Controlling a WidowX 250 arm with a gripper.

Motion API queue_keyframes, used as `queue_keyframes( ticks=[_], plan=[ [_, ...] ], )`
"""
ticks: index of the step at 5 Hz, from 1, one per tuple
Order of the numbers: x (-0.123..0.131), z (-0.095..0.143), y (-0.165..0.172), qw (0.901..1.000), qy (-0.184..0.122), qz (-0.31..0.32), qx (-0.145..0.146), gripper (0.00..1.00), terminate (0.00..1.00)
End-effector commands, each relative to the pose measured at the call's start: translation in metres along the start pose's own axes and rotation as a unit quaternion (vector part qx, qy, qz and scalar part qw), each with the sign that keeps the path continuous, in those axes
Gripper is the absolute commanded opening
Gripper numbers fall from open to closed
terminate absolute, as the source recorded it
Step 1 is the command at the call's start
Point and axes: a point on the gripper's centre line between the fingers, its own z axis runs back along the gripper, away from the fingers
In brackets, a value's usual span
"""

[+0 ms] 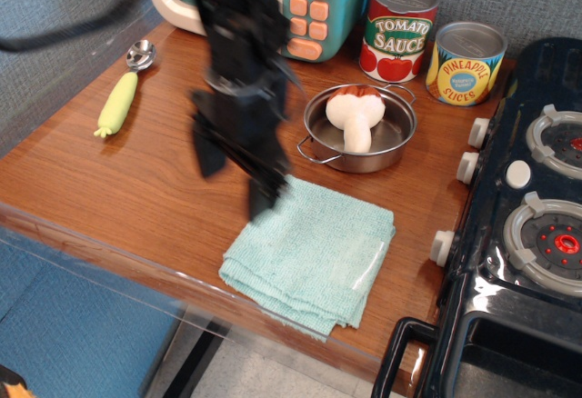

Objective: Move blue cloth to the right of spoon.

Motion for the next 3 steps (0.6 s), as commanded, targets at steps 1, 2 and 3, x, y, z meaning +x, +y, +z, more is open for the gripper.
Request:
queue_keyframes(
  ticks=[1,2,3],
  plan=[
    [0.02,0.012,-0.039,0.9992,-0.032,0.015,0.02,1.0,0.0],
    [0.027,-0.003,-0.045,0.9984,-0.022,0.049,0.018,1.0,0.0],
    [0.027,-0.021,-0.042,0.9971,-0.009,0.07,0.027,1.0,0.0]
  ],
)
